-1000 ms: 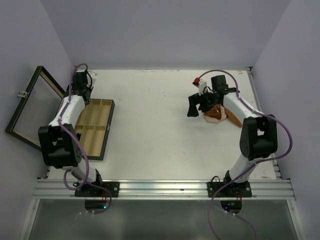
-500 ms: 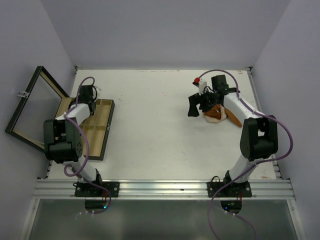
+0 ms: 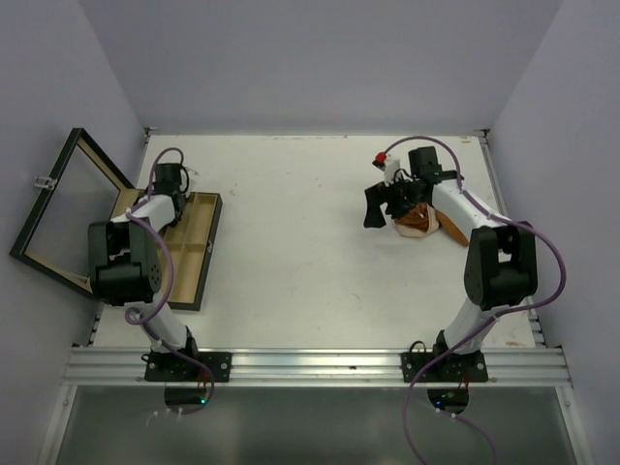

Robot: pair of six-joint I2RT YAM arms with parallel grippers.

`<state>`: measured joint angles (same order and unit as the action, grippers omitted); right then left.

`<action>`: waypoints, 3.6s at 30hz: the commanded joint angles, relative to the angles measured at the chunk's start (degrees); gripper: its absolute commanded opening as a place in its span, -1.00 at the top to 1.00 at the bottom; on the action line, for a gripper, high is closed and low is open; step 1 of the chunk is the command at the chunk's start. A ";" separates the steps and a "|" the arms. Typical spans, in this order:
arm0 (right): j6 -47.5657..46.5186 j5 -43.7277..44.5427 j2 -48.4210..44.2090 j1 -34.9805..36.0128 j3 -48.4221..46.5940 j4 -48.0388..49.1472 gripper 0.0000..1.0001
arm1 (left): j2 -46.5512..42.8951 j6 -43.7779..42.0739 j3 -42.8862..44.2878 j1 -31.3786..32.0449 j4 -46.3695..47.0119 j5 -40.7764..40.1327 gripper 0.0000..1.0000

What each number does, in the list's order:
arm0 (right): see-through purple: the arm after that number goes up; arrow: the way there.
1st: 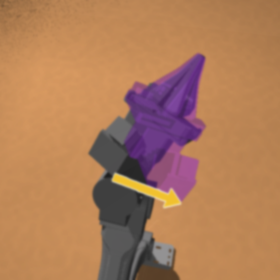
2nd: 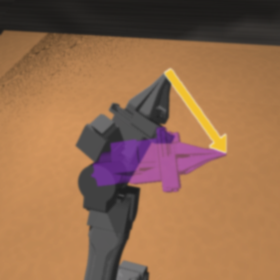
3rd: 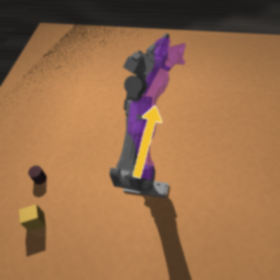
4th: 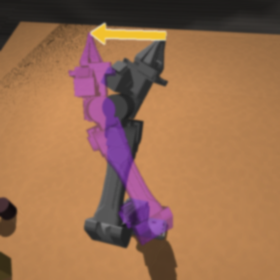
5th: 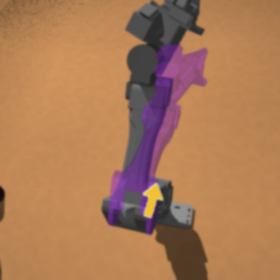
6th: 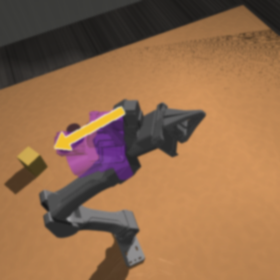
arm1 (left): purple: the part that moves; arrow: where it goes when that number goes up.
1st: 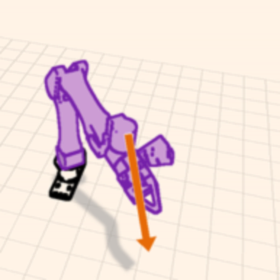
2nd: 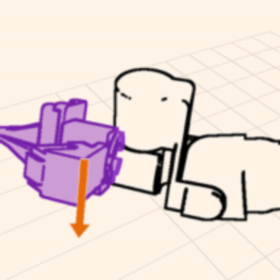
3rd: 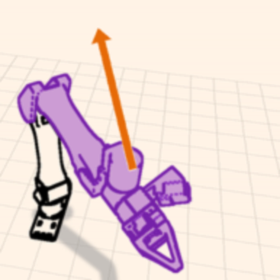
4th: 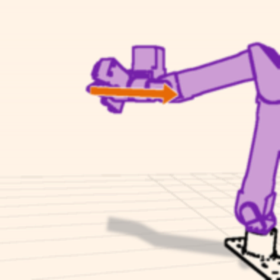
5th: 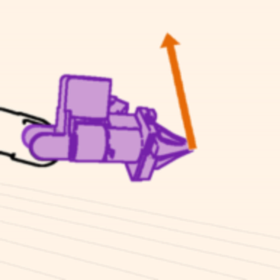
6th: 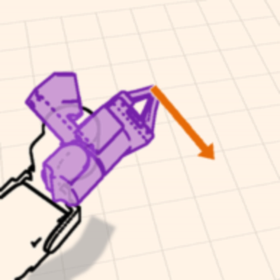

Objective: Roll the underwear
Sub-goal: Place the rolled underwear into the container, then move the underwear to the center of the board

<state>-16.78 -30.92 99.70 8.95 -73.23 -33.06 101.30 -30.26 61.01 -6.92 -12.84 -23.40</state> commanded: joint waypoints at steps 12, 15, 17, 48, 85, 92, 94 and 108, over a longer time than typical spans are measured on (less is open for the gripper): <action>-0.80 -0.46 1.72 -0.16 0.19 -0.08 -0.97 | 0.13 5.21 0.78 -3.63 -8.60 19.96 1.00; -0.63 -0.81 1.81 -0.16 0.19 -0.08 -0.97 | -0.31 5.12 -0.01 -3.63 -8.69 21.02 1.00; -0.45 -1.42 2.16 -0.16 0.11 -0.16 -0.97 | -0.66 5.47 -0.45 -3.63 -8.43 20.06 1.00; -0.98 -1.43 3.66 -0.16 -0.86 -1.57 -0.97 | 10.85 10.05 7.71 -10.39 -16.69 30.69 0.85; -0.28 -2.57 1.99 -0.07 -1.12 -1.83 -0.97 | -0.31 8.55 16.06 -10.48 -21.79 30.08 -0.15; -0.28 -1.96 1.73 -0.07 -0.86 -1.48 -0.97 | -0.92 8.90 20.63 -10.40 -23.37 33.15 -0.14; -0.28 -1.87 1.46 -0.16 -0.77 -1.13 -0.97 | -2.06 8.99 21.51 -10.48 -23.55 36.04 -0.14; 0.69 2.35 -4.07 -2.44 -3.40 -3.94 -0.98 | -9.19 7.23 22.49 9.62 -25.04 43.89 -0.10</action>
<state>-16.56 -30.46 98.17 8.05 -73.65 -34.89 92.44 -23.57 83.72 -3.31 -36.36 18.57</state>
